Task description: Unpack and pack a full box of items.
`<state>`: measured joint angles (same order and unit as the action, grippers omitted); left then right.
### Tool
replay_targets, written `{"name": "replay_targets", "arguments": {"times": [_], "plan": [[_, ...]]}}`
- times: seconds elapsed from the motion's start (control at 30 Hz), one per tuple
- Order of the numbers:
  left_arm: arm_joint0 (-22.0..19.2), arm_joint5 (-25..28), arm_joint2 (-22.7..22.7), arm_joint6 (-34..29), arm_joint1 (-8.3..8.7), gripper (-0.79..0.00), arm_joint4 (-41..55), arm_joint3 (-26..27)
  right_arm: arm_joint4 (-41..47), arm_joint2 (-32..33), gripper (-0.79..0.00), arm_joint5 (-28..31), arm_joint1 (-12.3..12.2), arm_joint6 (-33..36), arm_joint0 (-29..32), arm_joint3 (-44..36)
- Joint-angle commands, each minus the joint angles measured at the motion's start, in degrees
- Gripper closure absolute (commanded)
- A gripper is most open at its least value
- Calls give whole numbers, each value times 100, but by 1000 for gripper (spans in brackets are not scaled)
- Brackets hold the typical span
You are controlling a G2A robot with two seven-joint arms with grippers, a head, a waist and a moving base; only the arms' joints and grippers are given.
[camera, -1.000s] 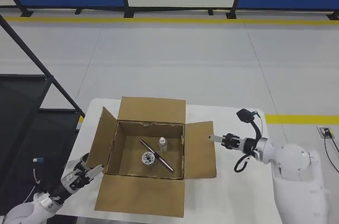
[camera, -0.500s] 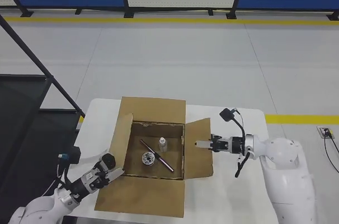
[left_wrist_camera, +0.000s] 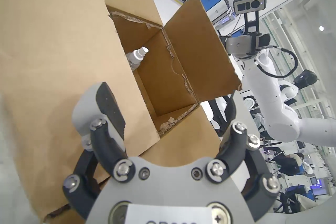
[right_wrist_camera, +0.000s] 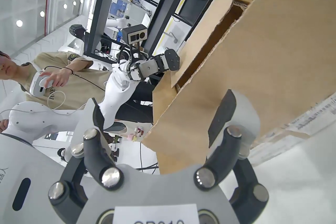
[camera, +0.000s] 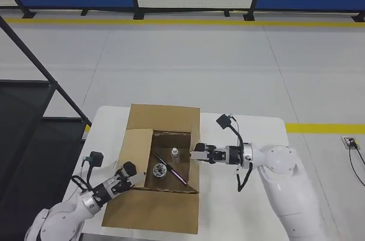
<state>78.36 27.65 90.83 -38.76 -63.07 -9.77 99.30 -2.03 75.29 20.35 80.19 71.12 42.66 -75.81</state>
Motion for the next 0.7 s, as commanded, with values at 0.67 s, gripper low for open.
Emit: {"name": "replay_targets", "arguments": {"times": [0.67], "plan": [[-472,-192,-254,-147,51,-785,474,-613,-2269,-1405,-785,-186,70,-1718,-310,98]]}}
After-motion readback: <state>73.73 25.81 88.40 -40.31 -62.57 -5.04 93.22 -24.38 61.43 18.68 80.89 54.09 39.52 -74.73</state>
